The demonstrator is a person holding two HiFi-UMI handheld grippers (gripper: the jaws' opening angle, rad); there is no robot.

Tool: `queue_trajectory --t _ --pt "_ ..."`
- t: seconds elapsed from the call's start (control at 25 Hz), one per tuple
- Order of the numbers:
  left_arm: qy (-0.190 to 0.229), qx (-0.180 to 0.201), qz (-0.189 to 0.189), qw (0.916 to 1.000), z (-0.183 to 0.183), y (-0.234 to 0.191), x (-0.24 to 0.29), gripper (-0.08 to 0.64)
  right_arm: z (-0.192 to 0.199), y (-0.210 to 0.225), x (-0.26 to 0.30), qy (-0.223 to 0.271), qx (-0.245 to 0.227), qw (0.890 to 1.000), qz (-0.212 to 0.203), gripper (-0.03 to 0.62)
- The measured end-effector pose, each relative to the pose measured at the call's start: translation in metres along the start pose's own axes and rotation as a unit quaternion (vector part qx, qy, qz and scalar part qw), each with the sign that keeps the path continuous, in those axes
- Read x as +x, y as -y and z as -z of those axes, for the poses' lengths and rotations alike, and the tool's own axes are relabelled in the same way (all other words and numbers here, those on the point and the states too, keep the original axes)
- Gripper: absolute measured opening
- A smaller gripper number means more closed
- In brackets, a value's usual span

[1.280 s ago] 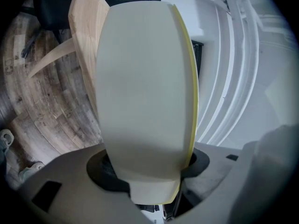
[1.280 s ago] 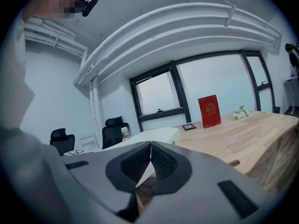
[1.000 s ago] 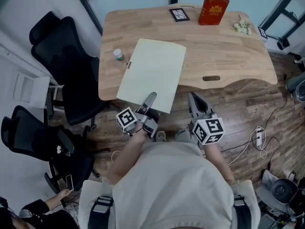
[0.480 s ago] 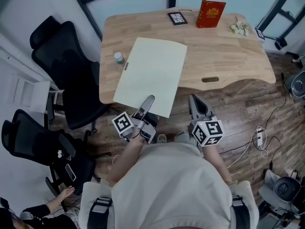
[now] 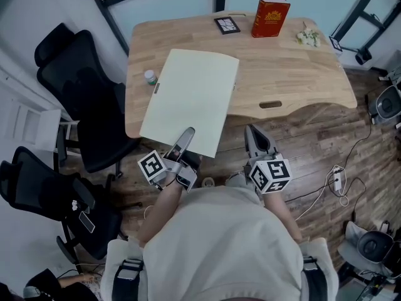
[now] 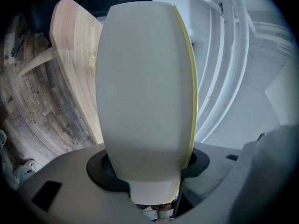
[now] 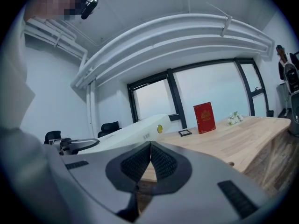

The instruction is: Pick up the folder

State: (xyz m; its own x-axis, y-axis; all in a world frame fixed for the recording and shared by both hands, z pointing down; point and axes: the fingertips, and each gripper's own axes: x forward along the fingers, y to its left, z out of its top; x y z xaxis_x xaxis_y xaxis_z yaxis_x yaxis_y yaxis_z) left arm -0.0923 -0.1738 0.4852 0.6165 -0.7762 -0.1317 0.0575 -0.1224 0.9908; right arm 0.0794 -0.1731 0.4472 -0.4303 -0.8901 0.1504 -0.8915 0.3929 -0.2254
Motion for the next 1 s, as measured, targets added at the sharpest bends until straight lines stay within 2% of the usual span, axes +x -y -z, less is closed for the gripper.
queue_trajectory --t 0.72,1.0 --pt "-0.002 -0.016 0.005 0.9999 0.0002 0.0029 0.0015 0.287 0.0031 -0.0012 0.0028 -0.005 0.001 1.0 0.001 0.018" --pt "0.001 -0.022 0.002 0.9998 -0.0018 -0.0015 -0.0002 0.287 0.0036 -0.0047 0.0038 -0.006 -0.017 1.0 0.002 0.018"
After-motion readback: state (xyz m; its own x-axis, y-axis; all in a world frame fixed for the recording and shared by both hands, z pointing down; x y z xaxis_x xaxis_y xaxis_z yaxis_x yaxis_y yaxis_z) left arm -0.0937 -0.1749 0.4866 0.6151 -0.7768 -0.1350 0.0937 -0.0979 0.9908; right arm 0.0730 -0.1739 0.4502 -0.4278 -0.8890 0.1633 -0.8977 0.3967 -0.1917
